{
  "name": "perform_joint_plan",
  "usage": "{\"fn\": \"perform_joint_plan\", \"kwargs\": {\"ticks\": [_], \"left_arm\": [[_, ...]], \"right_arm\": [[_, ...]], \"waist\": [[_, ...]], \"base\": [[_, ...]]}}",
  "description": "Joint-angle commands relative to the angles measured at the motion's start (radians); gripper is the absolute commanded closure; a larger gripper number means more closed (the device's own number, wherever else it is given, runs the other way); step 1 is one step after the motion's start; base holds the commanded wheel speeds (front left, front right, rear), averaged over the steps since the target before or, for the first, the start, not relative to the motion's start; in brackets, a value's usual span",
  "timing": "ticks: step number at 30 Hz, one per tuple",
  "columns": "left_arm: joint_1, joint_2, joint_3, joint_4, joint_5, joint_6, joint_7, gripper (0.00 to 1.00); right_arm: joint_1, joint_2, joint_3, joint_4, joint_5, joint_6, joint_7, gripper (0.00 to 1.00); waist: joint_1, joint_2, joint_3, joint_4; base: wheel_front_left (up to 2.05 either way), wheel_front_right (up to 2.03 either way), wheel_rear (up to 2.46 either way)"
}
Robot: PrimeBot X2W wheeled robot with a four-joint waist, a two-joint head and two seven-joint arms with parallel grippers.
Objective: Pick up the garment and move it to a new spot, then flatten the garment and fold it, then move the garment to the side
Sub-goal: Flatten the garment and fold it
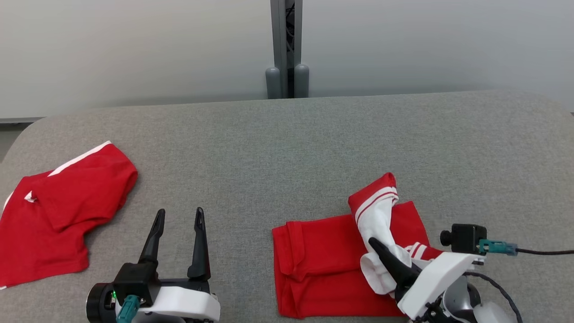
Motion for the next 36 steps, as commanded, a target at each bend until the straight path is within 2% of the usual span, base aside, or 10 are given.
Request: {"fn": "perform_joint_plan", "kwargs": {"ticks": [1,4,10,15,29,30,31,36], "left_arm": [[-0.017,0.003,0.002,0.001,-0.003,-0.001,-0.003,0.0],[-0.025,0.003,-0.006,0.003,-0.005,-0.004,-0.003,0.0],[-0.035,0.003,-0.016,0.006,-0.004,-0.003,-0.003,0.0],[-0.042,0.003,-0.025,0.009,-0.007,-0.001,-0.003,0.0],[-0.051,0.003,-0.056,0.014,-0.019,0.006,-0.003,0.0],[-0.051,0.003,-0.057,0.015,-0.019,0.007,-0.003,0.0],[-0.052,0.003,-0.059,0.015,-0.02,0.008,-0.003,0.0],[-0.051,0.003,-0.06,0.014,-0.023,0.013,-0.003,0.0]], "right_arm": [[0.035,0.006,-0.016,-0.036,0.001,0.0,0.031,1.0],[0.071,0.015,-0.005,-0.084,0.042,0.0,0.055,1.0],[0.073,0.013,0.065,-0.099,0.157,0.0,0.016,1.0],[0.042,0.013,0.09,-0.06,0.19,0.0,-0.021,1.0],[-0.074,0.013,0.195,0.154,0.268,0.0,-0.124,1.0],[-0.08,0.013,0.2,0.17,0.264,0.0,-0.131,0.59],[-0.087,0.013,0.21,0.184,0.264,0.0,-0.133,0.0],[-0.115,0.012,0.252,0.212,0.283,0.0,-0.15,0.0]], "waist": [[0.0,-0.0001,0.006,0.01],[0.0,-0.0001,0.017,0.028],[0.0,-0.0001,0.036,0.061],[0.0,-0.0001,0.044,0.081],[0.0,-0.0001,0.069,0.146],[0.0,-0.0001,0.07,0.148],[0.0,-0.0001,0.071,0.151],[0.0,-0.0001,0.073,0.155]], "base": [[0.0,0.0,0.0],[0.0,0.0,0.0],[0.0,0.0,0.0],[0.0,0.0,0.0],[0.0,0.0,0.0],[0.0,0.0,0.0],[0.0,0.0,0.0],[0.0,0.0,0.0]]}}
